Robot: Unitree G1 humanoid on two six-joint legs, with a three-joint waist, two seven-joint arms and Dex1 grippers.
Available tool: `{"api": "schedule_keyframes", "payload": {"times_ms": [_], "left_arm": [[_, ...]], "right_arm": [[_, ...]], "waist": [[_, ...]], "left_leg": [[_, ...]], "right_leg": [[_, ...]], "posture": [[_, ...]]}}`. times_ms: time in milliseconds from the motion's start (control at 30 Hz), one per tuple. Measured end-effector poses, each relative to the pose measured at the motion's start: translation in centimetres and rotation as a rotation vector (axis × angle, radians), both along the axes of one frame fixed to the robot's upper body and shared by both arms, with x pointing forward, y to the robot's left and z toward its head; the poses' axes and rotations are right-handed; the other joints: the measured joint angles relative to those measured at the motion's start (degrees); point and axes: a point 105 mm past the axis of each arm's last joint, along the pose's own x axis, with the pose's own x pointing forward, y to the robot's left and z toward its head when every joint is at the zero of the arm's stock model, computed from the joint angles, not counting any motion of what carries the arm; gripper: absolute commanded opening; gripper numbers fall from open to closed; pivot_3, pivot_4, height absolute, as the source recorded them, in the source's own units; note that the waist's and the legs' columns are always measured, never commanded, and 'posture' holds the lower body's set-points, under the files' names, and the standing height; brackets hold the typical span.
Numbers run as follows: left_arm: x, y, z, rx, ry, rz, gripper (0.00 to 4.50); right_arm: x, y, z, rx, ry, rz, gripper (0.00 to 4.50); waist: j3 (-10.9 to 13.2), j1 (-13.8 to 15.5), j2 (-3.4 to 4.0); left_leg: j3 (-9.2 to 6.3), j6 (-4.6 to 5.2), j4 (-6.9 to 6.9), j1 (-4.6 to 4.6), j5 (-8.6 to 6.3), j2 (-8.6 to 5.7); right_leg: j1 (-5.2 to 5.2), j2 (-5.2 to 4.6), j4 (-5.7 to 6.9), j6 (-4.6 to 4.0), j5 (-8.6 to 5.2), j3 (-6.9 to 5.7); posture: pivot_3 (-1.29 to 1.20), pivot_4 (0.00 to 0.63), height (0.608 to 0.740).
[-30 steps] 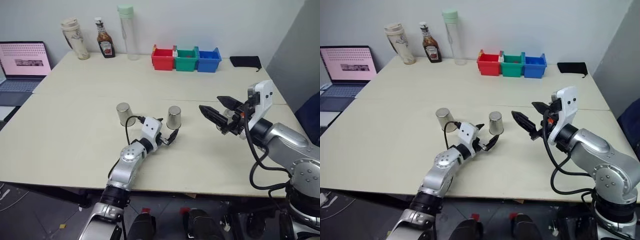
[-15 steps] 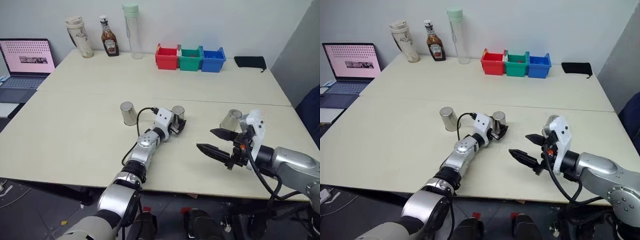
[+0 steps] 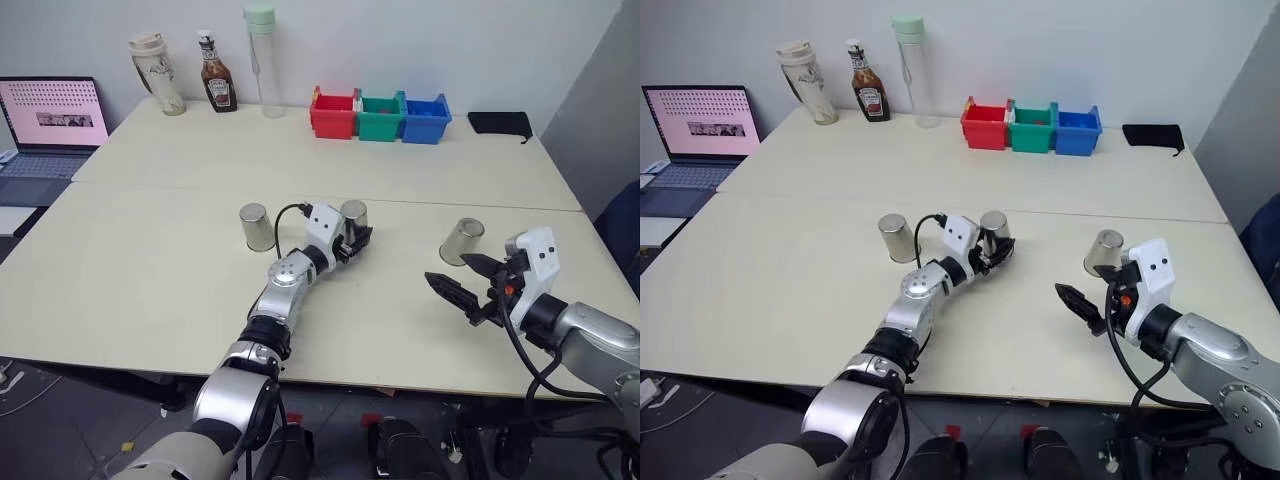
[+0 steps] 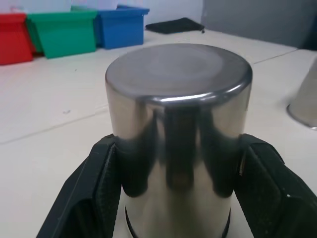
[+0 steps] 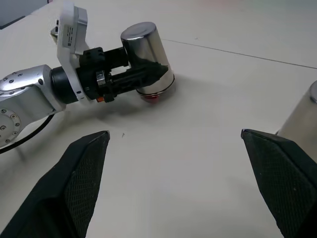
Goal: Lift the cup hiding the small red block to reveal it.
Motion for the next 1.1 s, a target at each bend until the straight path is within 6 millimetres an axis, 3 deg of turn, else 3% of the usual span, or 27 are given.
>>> {"api": "schedule_keyframes", "payload": {"times_ms": [100,200,233,333,400,467,500,667,800,1000,1100], "left_arm": [[-0.9,1.6,2.9,-0.006,-0.050,0.041,2.79],[-2.4,3.6,3.9,0.003,-0.056,0.106,2.79],[-2.9,4.5,3.6,0.008,-0.039,0.149,2.79],[-4.1,6.8,0.2,0.072,0.056,0.249,2.79],[-4.3,7.2,-1.7,0.091,0.109,0.279,2.79],[-4.0,7.2,-2.4,0.071,0.129,0.306,2.79],[-3.8,6.9,-2.6,0.059,0.133,0.311,3.51],[-2.9,5.5,-2.9,0.040,0.122,0.280,4.43],[-2.8,5.8,-3.1,0.052,0.130,0.267,4.43],[-5.1,9.6,-2.6,0.165,0.178,0.260,4.43],[-7.4,12.7,-0.8,0.231,0.218,0.252,4.43]], "right_arm": [[0.0,0.5,-0.1,0.002,-0.002,0.014,4.50],[-0.1,0.9,-0.2,0.011,-0.003,0.028,4.50],[-0.1,1.0,-0.4,0.010,0.002,0.034,4.50],[-0.2,1.5,-0.7,0.014,0.011,0.052,4.50],[-0.2,1.6,-0.8,0.011,0.012,0.058,4.50],[-0.1,1.9,-0.9,0.003,0.012,0.069,4.50],[-0.1,2.0,-0.9,0.002,0.011,0.069,4.50],[0.1,1.9,-0.8,0.000,0.001,0.059,4.50],[0.1,1.9,-0.9,0.006,0.002,0.040,4.50],[-0.2,1.9,-1.5,0.018,0.025,0.034,4.50],[-0.9,1.8,-2.4,0.011,0.058,0.036,4.50]], "waist": [[0.0,-0.1,0.02],[0.0,-0.3,0.03],[0.0,-0.3,0.04],[0.0,-0.1,0.05],[0.0,0.2,0.04],[0.0,0.5,0.04],[0.0,0.6,0.04],[0.0,0.3,0.03],[0.0,0.1,0.04],[0.0,-0.2,0.04],[0.0,-0.7,0.07]], "left_leg": [[0.00,0.00,-0.01,0.03,0.00,0.06],[-0.01,-0.01,-0.03,0.05,0.00,0.06],[-0.04,-0.01,-0.02,0.07,0.00,0.05],[-0.03,-0.01,0.03,0.09,0.01,0.04],[-0.08,-0.01,0.18,0.05,0.01,0.04],[-0.11,-0.01,0.33,0.01,0.01,0.03],[-0.08,-0.01,0.37,0.01,0.01,-0.01],[0.06,0.00,0.39,0.00,0.01,-0.03],[0.04,0.00,0.32,-0.02,0.00,0.08],[0.00,0.00,0.30,-0.01,0.00,0.13],[-0.01,0.00,0.30,0.01,0.00,0.16]], "right_leg": [[0.00,0.03,0.01,0.00,0.00,0.02],[0.01,0.02,0.01,-0.01,0.00,0.04],[0.02,0.01,0.01,-0.01,0.00,0.03],[0.05,0.00,0.05,-0.01,0.00,0.02],[0.07,0.01,0.06,0.01,0.03,-0.04],[0.12,0.00,0.05,0.08,0.07,-0.10],[0.14,-0.02,0.05,0.11,0.09,-0.06],[0.14,-0.04,-0.04,0.22,0.18,0.05],[0.07,0.05,-0.02,0.19,0.17,0.06],[0.04,0.04,0.06,0.12,0.14,0.04],[0.04,-0.17,0.06,0.07,0.10,0.01]], "posture": [[0.00,0.150,0.740],[0.00,0.150,0.740],[0.00,0.150,0.740],[0.00,0.150,0.740],[0.00,0.150,0.740],[0.00,0.150,0.740],[0.00,0.150,0.740],[0.00,0.150,0.740],[0.00,0.150,0.740],[0.00,0.150,0.740],[0.00,0.150,0.740]]}}
